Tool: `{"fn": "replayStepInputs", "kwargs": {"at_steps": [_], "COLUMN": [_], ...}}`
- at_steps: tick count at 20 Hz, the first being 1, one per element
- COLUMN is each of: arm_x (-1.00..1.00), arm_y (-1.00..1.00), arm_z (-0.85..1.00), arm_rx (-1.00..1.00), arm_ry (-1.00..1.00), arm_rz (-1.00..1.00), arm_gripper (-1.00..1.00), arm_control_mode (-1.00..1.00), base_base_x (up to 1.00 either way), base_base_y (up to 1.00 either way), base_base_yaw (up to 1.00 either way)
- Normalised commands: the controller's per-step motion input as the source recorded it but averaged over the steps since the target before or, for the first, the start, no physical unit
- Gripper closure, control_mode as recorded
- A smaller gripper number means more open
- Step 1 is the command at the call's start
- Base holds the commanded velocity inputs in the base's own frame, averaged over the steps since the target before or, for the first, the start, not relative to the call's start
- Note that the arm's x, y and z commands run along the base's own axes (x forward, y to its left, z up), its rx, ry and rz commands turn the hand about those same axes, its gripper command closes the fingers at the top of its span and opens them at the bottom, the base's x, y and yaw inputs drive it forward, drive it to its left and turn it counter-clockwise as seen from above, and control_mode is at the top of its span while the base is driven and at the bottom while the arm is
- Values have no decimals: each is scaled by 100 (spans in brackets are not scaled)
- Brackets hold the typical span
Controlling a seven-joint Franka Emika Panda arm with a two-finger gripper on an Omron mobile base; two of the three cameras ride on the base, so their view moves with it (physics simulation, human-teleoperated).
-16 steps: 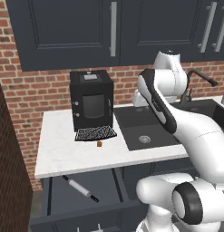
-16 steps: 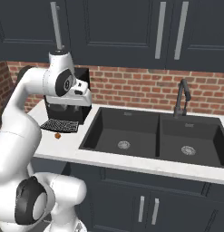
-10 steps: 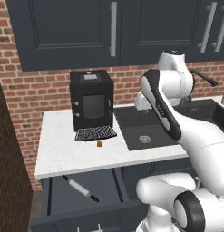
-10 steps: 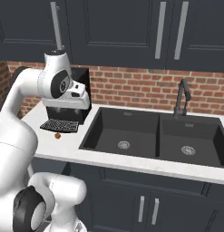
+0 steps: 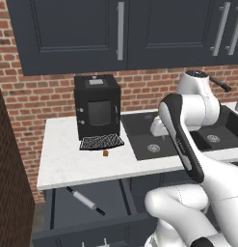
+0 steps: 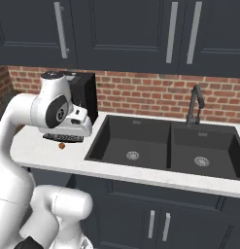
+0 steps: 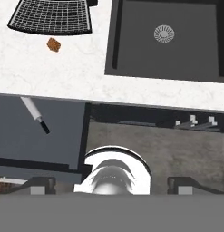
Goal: Pick the rolling pin from the drawer and place it on the counter.
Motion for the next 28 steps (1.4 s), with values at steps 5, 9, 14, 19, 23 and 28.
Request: {"fn": "replayStepInputs", "kwargs": {"at_steps": [5,9,14,19,23,28], "arm_x": [0,0,-2,0,0,0], "arm_y": [0,0,0,0,0,0], "arm_z": [-45,-36,-3,0,0,0], "arm_rx": [0,0,0,0,0,0], "arm_ry": [11,11,2,0,0,0], "arm_rz": [6,5,0,0,0,0], "arm_gripper": [-100,-100,-100,-100,-100,-100], "arm_control_mode": [-100,-100,100,100,100,100], "base_base_x": [0,0,-11,-16,-9,-23], "base_base_y": [0,0,-6,-27,-58,-49], "base_base_yaw": [0,0,6,50,61,69]}}
